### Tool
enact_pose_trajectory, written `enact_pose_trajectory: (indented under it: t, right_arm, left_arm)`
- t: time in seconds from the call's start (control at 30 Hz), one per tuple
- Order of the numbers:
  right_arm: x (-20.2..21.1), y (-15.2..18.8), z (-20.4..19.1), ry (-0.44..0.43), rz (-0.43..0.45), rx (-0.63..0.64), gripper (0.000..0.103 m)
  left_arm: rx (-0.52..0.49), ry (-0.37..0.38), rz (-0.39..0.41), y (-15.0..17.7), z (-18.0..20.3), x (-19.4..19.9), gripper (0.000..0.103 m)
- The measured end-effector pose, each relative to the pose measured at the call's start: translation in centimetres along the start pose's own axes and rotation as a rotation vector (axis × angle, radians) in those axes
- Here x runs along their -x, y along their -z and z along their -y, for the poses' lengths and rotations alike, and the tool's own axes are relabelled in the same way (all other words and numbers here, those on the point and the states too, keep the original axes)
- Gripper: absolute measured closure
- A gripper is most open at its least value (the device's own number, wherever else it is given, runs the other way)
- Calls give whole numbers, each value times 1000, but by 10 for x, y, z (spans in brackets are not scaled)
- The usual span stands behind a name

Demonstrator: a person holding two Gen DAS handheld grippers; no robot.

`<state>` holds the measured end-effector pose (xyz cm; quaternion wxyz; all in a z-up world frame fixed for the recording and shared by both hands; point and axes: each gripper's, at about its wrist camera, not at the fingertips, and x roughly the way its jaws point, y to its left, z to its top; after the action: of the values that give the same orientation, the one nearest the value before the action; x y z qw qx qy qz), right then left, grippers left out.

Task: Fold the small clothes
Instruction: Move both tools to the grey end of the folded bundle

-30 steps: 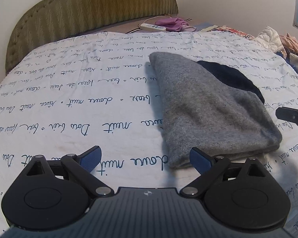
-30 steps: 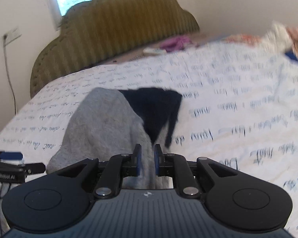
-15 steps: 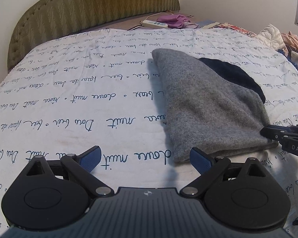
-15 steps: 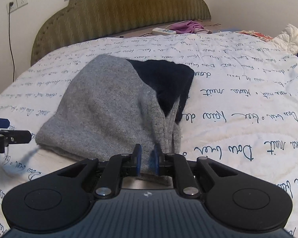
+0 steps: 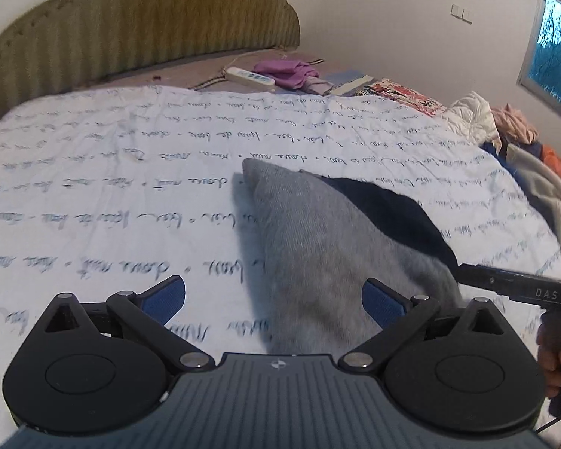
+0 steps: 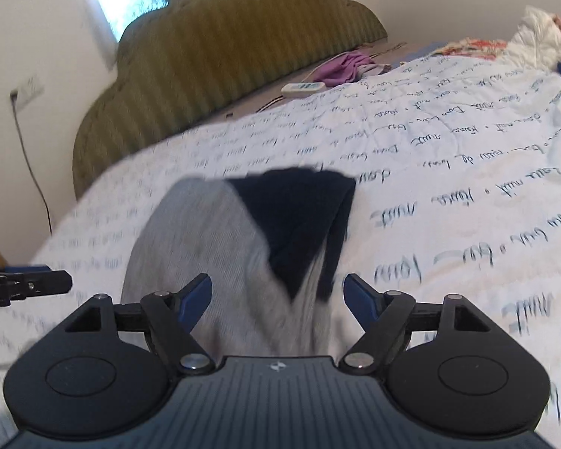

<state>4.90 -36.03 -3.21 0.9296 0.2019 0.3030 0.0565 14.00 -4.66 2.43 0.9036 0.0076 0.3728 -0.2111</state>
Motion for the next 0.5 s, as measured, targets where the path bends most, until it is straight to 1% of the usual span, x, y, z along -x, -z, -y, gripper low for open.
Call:
enact_pose_trajectory:
  t: [0.03,0.1,0.17,0.23,0.3,0.33,0.4,0.43,0.47,0.5]
  right_arm:
    - [-9,-6,8,-4,-12,-30,25]
    - [-29,-17,25,-24,-45,-104,25]
    - [-51,-24,40,-66,-85,-170,25]
    - [-73,-29,52,-101,-120,-223,24]
    - [-92,-33,62,-162,-136,-267,25]
    - [-98,-36,66,-200,-137,-289,25]
    - [-113,-45,73,-270,-149,-329,25]
    - [-121,-49,76,-299,-155,-341,26]
    - [-129,-52,77,-322,-160,-348,27]
    - [-137,-56,77,-338,-162,-352,36]
  left_arm:
    - [27,9,-20,-6,-5,-13,1]
    - [86,64,-60,-15,-16,-41,1]
    - [167,102,-96,-21,-29,-67,2]
    - [243,164,-120,-28,-43,-91,3]
    - [310,214,-136,-36,-54,-111,3]
    - [333,256,-143,-40,-59,-121,4]
    - [388,313,-156,-46,-64,-137,6]
    - [404,354,-156,-49,-65,-145,7]
    - [409,396,-155,-52,-64,-152,10]
    - [412,415,-156,-54,-62,-157,16]
